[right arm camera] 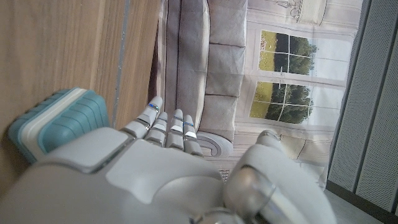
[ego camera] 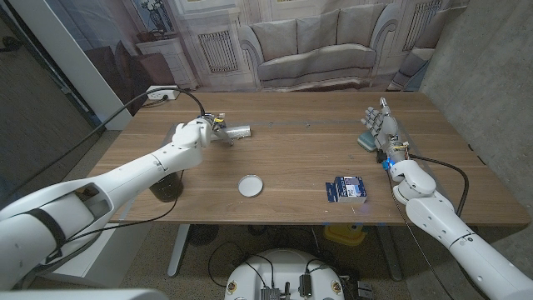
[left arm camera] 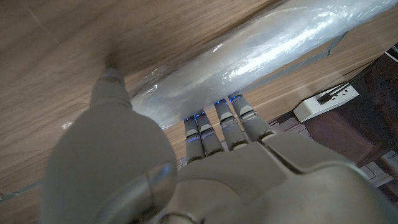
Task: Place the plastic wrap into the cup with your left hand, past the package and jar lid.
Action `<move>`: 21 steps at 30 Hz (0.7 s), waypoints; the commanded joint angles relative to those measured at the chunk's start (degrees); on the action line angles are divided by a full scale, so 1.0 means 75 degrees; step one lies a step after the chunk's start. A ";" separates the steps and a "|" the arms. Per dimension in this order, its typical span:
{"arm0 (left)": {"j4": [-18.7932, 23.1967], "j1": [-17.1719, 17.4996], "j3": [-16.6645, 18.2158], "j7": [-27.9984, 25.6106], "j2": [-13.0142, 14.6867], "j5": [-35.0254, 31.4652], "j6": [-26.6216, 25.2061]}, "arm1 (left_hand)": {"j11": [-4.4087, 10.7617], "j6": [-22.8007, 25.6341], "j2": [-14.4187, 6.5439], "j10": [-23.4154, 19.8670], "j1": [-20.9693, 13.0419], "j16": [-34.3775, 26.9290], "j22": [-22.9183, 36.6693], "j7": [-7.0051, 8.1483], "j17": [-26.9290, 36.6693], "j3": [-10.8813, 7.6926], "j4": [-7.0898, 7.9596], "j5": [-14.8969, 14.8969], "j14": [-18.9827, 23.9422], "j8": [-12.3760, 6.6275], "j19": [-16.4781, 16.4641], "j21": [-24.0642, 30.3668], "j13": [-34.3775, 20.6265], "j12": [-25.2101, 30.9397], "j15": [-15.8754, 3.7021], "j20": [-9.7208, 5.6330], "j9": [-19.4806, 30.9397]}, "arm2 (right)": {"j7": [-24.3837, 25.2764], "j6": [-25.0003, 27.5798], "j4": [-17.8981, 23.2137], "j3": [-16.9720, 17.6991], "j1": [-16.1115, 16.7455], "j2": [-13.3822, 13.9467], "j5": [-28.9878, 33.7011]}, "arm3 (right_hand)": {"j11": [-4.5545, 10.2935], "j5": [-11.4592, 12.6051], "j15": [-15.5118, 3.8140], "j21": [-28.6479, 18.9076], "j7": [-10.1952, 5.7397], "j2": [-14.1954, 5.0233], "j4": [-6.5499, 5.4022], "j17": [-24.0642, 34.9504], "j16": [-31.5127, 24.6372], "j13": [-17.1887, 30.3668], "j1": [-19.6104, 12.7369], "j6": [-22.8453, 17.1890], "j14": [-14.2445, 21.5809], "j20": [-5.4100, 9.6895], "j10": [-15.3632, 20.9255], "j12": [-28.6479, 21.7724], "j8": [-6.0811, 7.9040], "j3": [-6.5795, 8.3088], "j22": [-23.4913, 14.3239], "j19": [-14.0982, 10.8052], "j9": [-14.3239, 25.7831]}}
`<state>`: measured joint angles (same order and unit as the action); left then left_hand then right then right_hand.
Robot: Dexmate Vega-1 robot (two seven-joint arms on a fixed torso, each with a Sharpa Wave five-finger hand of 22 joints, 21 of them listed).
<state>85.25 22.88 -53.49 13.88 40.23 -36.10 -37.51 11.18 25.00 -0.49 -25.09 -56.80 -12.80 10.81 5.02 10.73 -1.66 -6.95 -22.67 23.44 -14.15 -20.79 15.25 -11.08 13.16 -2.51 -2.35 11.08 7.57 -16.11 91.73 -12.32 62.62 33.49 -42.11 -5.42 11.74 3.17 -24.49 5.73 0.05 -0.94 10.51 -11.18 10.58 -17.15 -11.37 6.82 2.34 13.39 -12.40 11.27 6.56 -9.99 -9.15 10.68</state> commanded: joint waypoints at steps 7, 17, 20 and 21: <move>-0.0161 -0.0071 -0.0226 -0.0082 -0.0180 0.0117 -0.0266 | 0.0044 0.1234 -0.0415 -0.1095 -0.0722 -0.0134 0.0035 0.0203 0.0019 -0.0167 -0.0089 0.0341 0.1043 -0.0265 -0.0875 0.0341 -0.0031 0.0169 -0.1253 -0.0507 -0.0001 | -0.0103 -0.0006 -0.0115 0.0020 -0.0042 0.0005 -0.0067 | -0.0020 -0.0022 -0.0009 0.0035 -0.0018 -0.0040 0.0012 0.0016 0.0026 0.0010 0.0000 -0.0060 0.0070 0.0032 0.0047 0.0018 -0.0010 -0.0014 -0.0021 -0.0096 0.0020; -0.0036 0.0040 -0.0242 -0.0288 -0.0220 0.0168 -0.0498 | 0.0076 0.2326 -0.0701 -0.2078 -0.1443 -0.0151 0.0036 0.0207 0.0021 -0.0350 -0.0198 0.0703 0.2084 -0.0396 -0.1741 0.0691 -0.0025 0.0144 -0.1345 -0.0608 -0.0032 | -0.0203 -0.0036 -0.0152 0.0046 -0.0029 0.0024 -0.0130 | -0.0036 -0.0022 -0.0003 0.0072 -0.0013 -0.0043 0.0017 0.0015 0.0027 0.0010 0.0001 -0.0056 0.0071 0.0027 0.0047 0.0020 -0.0012 -0.0024 -0.0022 -0.0103 0.0020; 0.0006 0.0095 -0.0230 -0.0456 -0.0204 0.0167 -0.0488 | 0.0051 0.2812 -0.0796 -0.2472 -0.1763 -0.0132 0.0026 0.0183 0.0025 -0.0460 -0.0222 0.0878 0.2476 -0.0452 -0.2015 0.0812 -0.0024 0.0123 -0.1367 -0.0648 -0.0049 | -0.0236 -0.0049 -0.0172 0.0055 -0.0021 0.0023 -0.0158 | -0.0021 -0.0022 -0.0005 0.0084 -0.0014 -0.0045 0.0020 0.0015 0.0027 0.0010 0.0000 -0.0057 0.0072 0.0028 0.0043 0.0022 -0.0011 -0.0026 -0.0022 -0.0106 0.0020; 0.0015 0.0120 -0.0206 -0.0523 -0.0225 0.0177 -0.0539 | 0.0061 0.2966 -0.0822 -0.2643 -0.1850 -0.0124 0.0020 0.0159 0.0026 -0.0491 -0.0213 0.0949 0.2628 -0.0454 -0.2159 0.0873 -0.0023 0.0121 -0.1370 -0.0731 -0.0058 | -0.0247 -0.0049 -0.0174 0.0056 -0.0018 0.0025 -0.0166 | -0.0009 -0.0021 -0.0003 0.0086 -0.0015 -0.0046 0.0021 0.0015 0.0028 0.0010 -0.0001 -0.0058 0.0070 0.0031 0.0041 0.0023 -0.0011 -0.0026 -0.0022 -0.0110 0.0020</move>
<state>84.71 22.77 -55.00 12.36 38.93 -35.13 -40.01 11.55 43.10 -4.22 -42.34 -66.69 -13.74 10.80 5.51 10.80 -3.84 -7.49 -16.46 40.86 -16.84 -35.11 20.85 -11.07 14.19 -3.76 -3.22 10.50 6.43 -16.11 90.77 -12.10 62.37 33.55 -42.85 -5.42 11.74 3.17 -23.93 5.73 0.05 -0.94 10.51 -11.18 10.58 -17.16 -11.37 6.82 2.02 13.39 -12.40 11.27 6.57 -9.99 -9.45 10.68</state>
